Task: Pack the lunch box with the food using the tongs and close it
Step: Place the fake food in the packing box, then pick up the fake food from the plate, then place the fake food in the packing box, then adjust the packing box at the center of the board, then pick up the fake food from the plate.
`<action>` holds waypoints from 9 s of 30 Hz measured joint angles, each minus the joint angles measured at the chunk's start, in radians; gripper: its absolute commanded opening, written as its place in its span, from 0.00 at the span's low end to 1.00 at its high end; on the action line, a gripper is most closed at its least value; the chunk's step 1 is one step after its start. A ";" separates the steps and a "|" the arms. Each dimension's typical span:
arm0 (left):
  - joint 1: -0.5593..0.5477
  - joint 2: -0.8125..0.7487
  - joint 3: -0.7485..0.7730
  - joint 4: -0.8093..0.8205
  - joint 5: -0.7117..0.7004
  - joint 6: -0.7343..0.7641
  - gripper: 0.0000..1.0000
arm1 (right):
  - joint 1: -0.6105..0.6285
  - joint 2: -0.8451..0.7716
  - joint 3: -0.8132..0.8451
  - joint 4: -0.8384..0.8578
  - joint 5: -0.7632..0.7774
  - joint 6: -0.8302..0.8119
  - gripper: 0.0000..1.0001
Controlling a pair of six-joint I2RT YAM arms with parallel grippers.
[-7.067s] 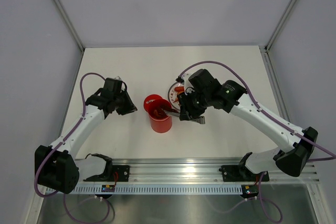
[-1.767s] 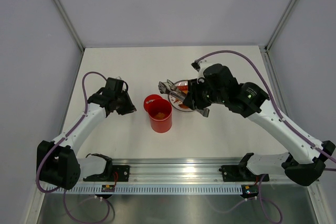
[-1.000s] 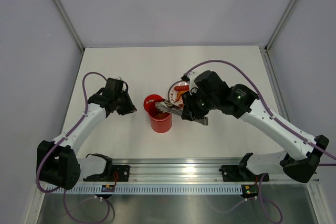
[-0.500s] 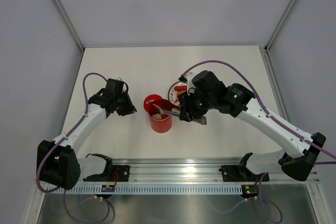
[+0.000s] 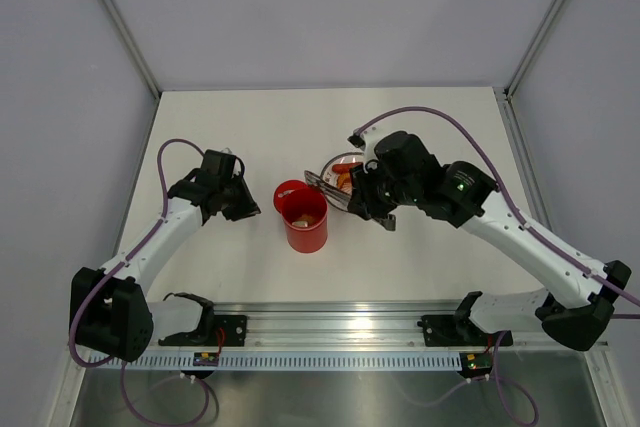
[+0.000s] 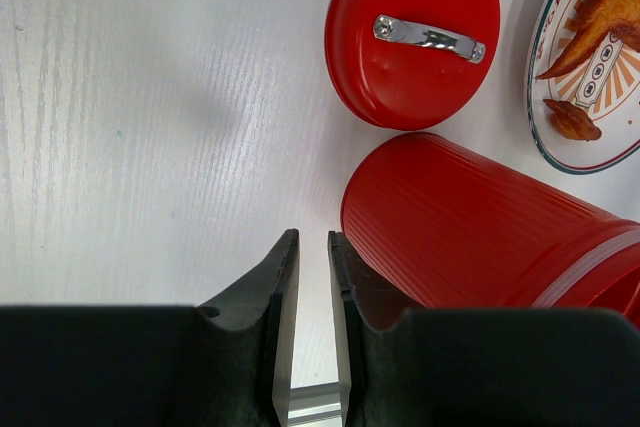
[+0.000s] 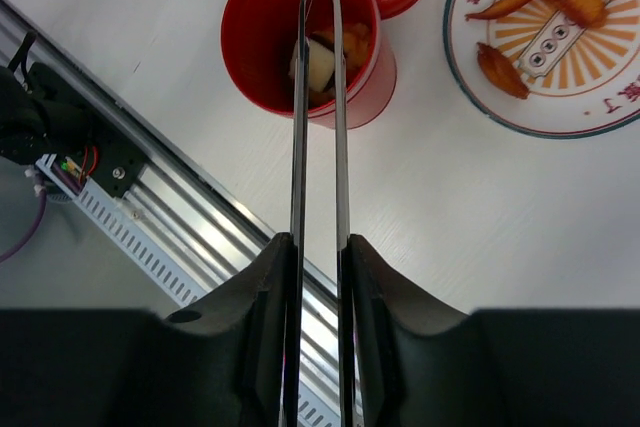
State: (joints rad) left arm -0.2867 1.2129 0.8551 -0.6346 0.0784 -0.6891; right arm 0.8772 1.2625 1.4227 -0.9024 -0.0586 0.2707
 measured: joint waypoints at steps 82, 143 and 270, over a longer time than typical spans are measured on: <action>0.000 0.020 0.000 0.000 -0.008 0.001 0.20 | -0.162 0.260 -0.090 -0.032 0.190 -0.040 0.51; 0.000 0.040 -0.006 0.005 -0.002 0.031 0.19 | 0.003 0.033 0.037 -0.143 -0.067 -0.040 0.12; -0.259 0.076 -0.030 0.029 -0.030 -0.017 0.17 | -0.315 0.326 0.002 -0.016 0.128 0.043 0.28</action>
State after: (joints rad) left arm -0.5457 1.2884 0.8253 -0.6052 0.0483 -0.7063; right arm 0.5621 1.5887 1.4246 -0.9184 0.0696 0.3134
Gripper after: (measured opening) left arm 0.173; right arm 0.301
